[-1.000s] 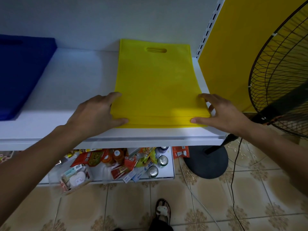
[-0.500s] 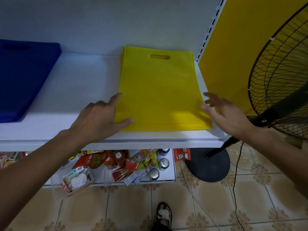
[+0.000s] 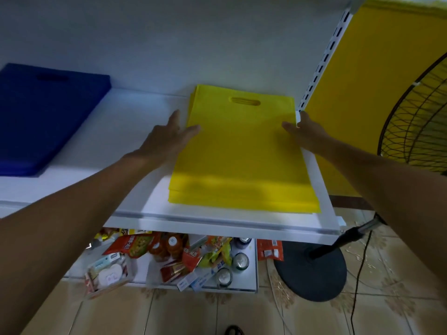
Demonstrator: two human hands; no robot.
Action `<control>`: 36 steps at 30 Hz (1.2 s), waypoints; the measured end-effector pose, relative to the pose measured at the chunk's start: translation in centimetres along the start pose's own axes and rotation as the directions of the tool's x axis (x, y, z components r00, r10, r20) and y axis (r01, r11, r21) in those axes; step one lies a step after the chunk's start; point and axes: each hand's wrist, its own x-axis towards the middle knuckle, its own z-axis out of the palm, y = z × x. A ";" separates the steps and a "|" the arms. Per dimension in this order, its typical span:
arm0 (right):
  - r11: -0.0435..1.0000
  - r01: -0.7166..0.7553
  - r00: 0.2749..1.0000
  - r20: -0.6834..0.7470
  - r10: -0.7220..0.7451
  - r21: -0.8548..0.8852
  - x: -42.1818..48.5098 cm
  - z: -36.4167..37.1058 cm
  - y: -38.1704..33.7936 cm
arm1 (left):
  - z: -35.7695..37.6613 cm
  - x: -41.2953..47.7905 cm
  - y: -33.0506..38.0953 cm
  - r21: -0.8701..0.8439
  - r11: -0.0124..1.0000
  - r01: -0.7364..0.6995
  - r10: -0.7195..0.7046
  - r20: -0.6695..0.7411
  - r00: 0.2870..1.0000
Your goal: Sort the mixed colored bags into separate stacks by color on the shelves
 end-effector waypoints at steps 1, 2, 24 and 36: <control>1.000 -0.010 1.000 -0.007 0.009 -0.012 0.4 0.0 -0.1 | 0.3 0.4 0.1 -0.013 1.000 0.004 -0.004 0.014 1.000; 1.000 -0.014 1.000 -0.018 0.014 -0.020 0.9 0.2 -0.2 | 0.5 0.7 0.2 -0.020 1.000 0.014 -0.014 0.021 1.000; 0.999 -0.035 0.999 -0.018 0.035 -0.023 1.6 0.8 -0.3 | 0.4 0.6 0.9 0.155 0.985 0.082 -0.066 -0.103 0.992; 0.999 0.039 0.994 -0.097 -0.041 -0.025 -5.8 1.7 0.7 | 0.9 -7.4 0.0 0.318 0.940 -0.126 0.115 0.053 0.992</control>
